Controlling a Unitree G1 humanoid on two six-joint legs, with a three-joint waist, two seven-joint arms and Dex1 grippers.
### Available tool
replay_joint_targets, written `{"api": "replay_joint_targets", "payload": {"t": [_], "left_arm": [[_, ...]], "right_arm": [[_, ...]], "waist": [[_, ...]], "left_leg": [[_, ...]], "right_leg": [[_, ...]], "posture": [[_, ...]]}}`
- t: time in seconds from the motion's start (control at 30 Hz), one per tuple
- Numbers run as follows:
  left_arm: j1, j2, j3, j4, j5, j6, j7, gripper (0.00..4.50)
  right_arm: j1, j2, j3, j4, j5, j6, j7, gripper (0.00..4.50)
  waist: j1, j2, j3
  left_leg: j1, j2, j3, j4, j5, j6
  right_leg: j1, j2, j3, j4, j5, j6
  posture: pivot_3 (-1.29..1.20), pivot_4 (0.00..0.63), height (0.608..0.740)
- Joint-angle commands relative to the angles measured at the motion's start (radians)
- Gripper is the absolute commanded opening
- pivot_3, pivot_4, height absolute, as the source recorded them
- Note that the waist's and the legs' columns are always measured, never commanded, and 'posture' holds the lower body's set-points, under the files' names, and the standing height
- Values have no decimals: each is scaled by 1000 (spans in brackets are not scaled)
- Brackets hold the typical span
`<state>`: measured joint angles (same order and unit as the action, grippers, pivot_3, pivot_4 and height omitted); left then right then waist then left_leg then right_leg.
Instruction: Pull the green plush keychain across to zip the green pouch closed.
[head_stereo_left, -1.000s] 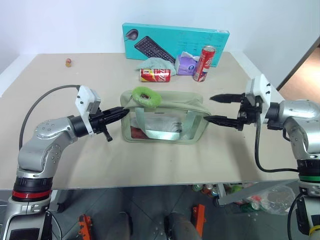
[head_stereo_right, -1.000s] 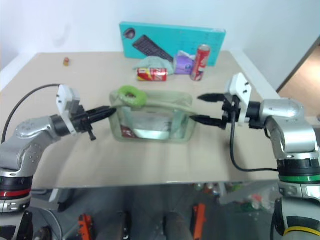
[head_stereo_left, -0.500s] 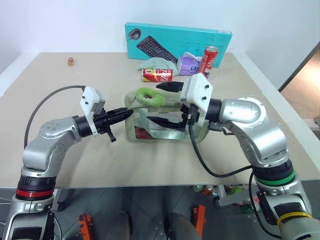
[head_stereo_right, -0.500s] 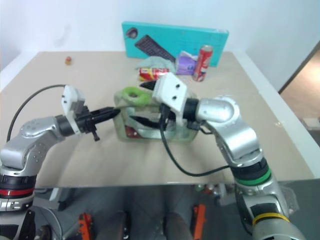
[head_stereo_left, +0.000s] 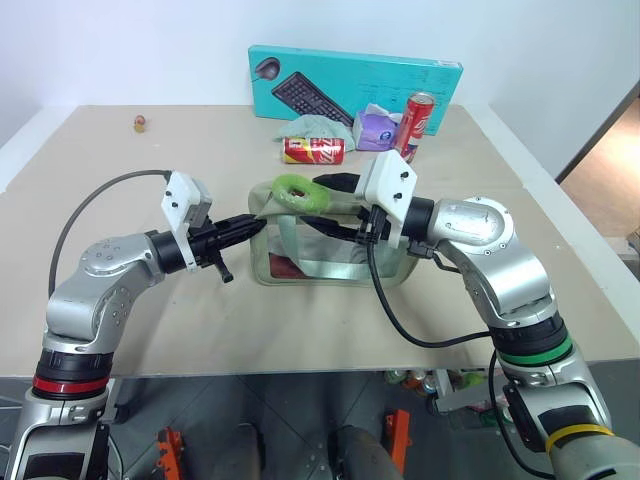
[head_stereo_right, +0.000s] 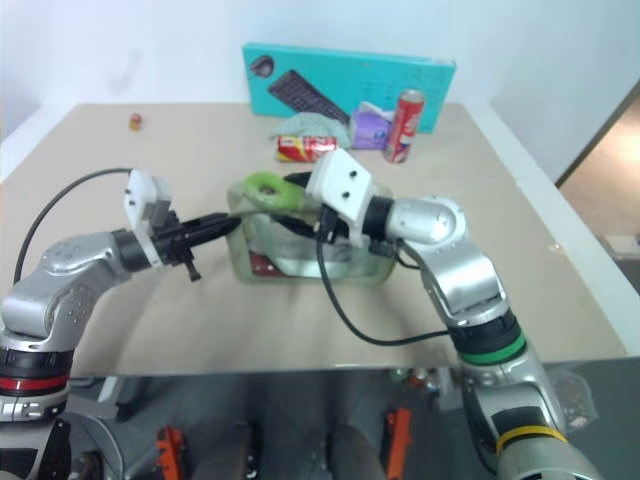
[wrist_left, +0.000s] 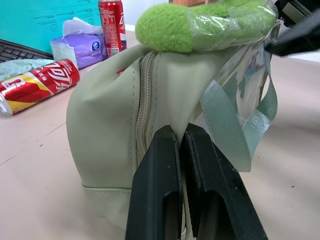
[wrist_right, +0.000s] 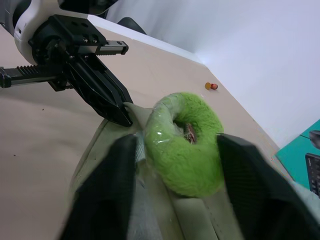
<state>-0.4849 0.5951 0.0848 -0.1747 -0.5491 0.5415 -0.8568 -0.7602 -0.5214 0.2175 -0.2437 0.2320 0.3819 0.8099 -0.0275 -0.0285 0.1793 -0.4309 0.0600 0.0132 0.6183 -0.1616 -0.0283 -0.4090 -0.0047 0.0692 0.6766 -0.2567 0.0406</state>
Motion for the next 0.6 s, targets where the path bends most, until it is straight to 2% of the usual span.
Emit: {"api": "replay_joint_targets", "payload": {"t": [0.03, 0.07, 0.13, 0.4, 0.6], "left_arm": [[-10, 6, 3, -23, 6, -14, 2, 0], [-10, 6, 3, -23, 7, -14, 3, 0], [-11, 4, 4, -24, 7, -13, 6, 0], [-21, -6, 20, -20, -10, 2, 35, 0], [-39, -2, 20, -8, -2, -6, 40, 0]], "right_arm": [[-2, 5, -20, -14, 0, -18, 7, 961], [-2, 5, -19, -14, -1, -20, 8, 552], [-3, 8, -19, -13, -3, -21, 8, 60], [-50, 0, -83, -36, 39, -16, 17, 60], [-127, -73, -181, 4, 88, -29, 66, 60]], "waist": [[0, 0, 0], [0, 0, 0], [0, 0, 0], [0, 0, 0], [1, 0, 1]], "left_leg": [[0, 0, 0, 0, 0, 0], [0, 0, 0, 0, 0, 0], [0, 0, 0, 0, 0, 0], [0, 0, 0, 0, 0, 0], [0, 0, 0, 0, 0, 0]], "right_leg": [[0, 0, 0, 0, 0, 0], [0, 0, 0, 0, 0, 0], [0, 0, 0, 0, 0, 0], [0, 0, 0, 0, 0, 0], [0, 0, 0, 0, 0, 0]], "posture": [[0, 150, 740], [0, 150, 740], [0, 150, 740], [0, 150, 740], [0, 150, 740]]}}
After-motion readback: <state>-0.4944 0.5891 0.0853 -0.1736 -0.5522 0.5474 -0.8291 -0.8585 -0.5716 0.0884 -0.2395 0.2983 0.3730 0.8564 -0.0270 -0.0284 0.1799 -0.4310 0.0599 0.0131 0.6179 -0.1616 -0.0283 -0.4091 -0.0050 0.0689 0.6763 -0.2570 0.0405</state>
